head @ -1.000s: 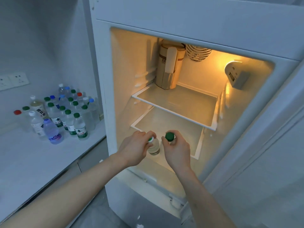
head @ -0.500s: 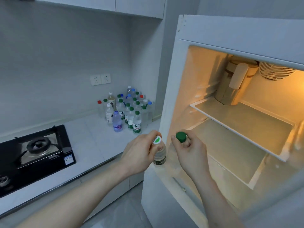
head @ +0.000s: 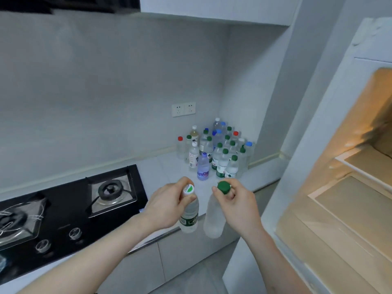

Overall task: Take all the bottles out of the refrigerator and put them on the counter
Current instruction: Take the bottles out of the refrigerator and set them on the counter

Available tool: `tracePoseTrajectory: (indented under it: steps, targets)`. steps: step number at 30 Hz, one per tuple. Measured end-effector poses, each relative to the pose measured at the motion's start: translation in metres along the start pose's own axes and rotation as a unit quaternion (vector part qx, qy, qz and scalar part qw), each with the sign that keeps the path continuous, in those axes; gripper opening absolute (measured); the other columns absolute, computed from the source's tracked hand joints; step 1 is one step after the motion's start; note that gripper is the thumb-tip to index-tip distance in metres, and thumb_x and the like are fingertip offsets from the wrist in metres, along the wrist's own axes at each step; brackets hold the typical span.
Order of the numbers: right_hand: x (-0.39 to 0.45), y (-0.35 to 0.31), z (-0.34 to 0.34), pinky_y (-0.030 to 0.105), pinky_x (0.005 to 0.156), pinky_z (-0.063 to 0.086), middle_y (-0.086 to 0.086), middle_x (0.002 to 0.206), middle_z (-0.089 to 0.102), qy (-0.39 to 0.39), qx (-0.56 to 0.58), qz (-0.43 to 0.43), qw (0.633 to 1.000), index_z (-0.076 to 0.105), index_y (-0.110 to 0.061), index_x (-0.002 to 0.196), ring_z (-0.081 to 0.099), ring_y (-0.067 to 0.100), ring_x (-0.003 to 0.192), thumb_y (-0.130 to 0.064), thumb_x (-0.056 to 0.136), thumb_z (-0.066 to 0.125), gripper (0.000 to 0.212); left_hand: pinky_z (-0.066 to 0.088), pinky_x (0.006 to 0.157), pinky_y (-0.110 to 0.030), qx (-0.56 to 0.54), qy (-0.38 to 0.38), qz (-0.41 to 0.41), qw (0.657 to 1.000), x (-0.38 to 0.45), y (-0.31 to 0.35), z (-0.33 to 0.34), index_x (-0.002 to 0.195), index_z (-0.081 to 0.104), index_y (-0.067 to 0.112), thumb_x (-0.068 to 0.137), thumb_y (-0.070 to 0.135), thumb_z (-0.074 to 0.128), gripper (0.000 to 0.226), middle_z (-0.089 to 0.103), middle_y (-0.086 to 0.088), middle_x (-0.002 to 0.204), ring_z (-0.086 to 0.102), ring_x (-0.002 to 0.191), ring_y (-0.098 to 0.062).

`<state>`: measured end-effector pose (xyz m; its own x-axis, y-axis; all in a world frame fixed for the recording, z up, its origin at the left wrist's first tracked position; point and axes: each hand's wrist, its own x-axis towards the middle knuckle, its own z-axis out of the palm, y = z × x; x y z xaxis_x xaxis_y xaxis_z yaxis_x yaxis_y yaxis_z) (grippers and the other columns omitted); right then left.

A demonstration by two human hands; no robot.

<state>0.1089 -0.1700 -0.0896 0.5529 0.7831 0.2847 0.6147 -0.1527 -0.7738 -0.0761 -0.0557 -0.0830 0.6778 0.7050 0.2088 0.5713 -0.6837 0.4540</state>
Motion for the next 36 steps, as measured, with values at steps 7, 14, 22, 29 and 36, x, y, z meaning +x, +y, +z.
tracePoseTrajectory:
  steps: [7,14,22,29,36]
  targets:
    - [0.054,-0.026,0.082,0.032,0.061,0.047,-0.010,0.056,0.051,-0.042,-0.036,-0.004,0.998,0.062,-0.034,0.102,0.053,0.007,0.062,-0.050,0.090,0.065,0.020,0.043,0.066,-0.036,0.029,-0.012,-0.025,0.999,0.047,-0.091,-0.030,0.114,0.046,0.032,0.100,0.051,0.051,0.024,0.055,0.008,0.074,0.057,0.076,-0.025]
    - [0.121,-0.029,0.139,0.031,0.062,0.048,-0.008,0.058,0.056,-0.088,-0.050,-0.002,0.995,0.061,-0.032,0.097,0.058,0.009,0.065,-0.045,0.092,0.066,0.015,0.047,0.068,-0.037,0.042,-0.035,-0.061,0.997,0.111,-0.156,-0.032,0.111,0.046,0.032,0.100,0.052,0.047,0.023,0.061,0.008,0.075,0.058,0.078,-0.024]
    - [0.207,0.004,0.198,0.034,0.066,0.052,-0.007,0.065,0.061,-0.132,-0.078,-0.004,0.988,0.055,-0.032,0.100,0.060,0.014,0.070,-0.046,0.094,0.061,0.017,0.041,0.067,-0.035,0.049,-0.085,-0.132,0.986,0.209,-0.215,-0.010,0.112,0.047,0.030,0.101,0.045,0.048,0.019,0.062,0.005,0.085,0.059,0.086,-0.026]
    - [0.277,0.027,0.240,0.033,0.065,0.043,-0.007,0.082,0.062,-0.171,-0.134,-0.005,0.976,0.052,-0.023,0.113,0.063,0.024,0.087,-0.044,0.099,0.055,0.025,0.048,0.081,-0.036,0.068,-0.130,-0.181,0.972,0.302,-0.260,0.019,0.127,0.045,0.028,0.101,0.046,0.047,0.031,0.065,-0.004,0.120,0.061,0.102,-0.029]
    - [0.320,0.043,0.271,0.033,0.067,0.040,0.005,0.099,0.068,-0.185,-0.170,0.040,0.967,0.047,-0.018,0.117,0.064,0.029,0.094,-0.044,0.103,0.049,0.030,0.048,0.079,-0.035,0.117,-0.168,-0.187,0.961,0.368,-0.295,0.037,0.128,0.044,0.028,0.101,0.042,0.047,0.030,0.064,-0.004,0.119,0.061,0.097,-0.028]
